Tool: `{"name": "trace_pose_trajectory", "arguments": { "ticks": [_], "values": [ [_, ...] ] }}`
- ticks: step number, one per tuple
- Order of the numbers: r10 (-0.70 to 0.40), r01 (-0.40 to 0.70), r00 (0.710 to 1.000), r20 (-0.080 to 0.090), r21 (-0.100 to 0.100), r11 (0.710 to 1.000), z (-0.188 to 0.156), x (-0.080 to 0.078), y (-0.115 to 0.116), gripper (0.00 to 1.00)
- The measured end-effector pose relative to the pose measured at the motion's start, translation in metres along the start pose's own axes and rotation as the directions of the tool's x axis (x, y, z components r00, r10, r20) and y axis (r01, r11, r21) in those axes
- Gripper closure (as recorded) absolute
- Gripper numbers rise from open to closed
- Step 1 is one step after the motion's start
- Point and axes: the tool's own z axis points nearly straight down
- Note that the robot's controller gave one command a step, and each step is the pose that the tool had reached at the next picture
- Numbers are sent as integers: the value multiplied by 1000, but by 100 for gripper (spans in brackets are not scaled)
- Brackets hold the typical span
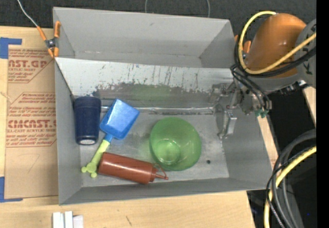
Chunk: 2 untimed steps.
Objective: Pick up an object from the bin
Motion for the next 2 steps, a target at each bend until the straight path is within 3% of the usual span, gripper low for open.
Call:
{"name": "trace_pose_trajectory", "arguments": {
  "ticks": [1, 2],
  "values": [
    [-47, 47, 999, -5, -1, 999, -109, -2, -1, 0],
    [-95, 95, 995, 3, 1, 995, -46, -4, 11, 0]
  ]
}}
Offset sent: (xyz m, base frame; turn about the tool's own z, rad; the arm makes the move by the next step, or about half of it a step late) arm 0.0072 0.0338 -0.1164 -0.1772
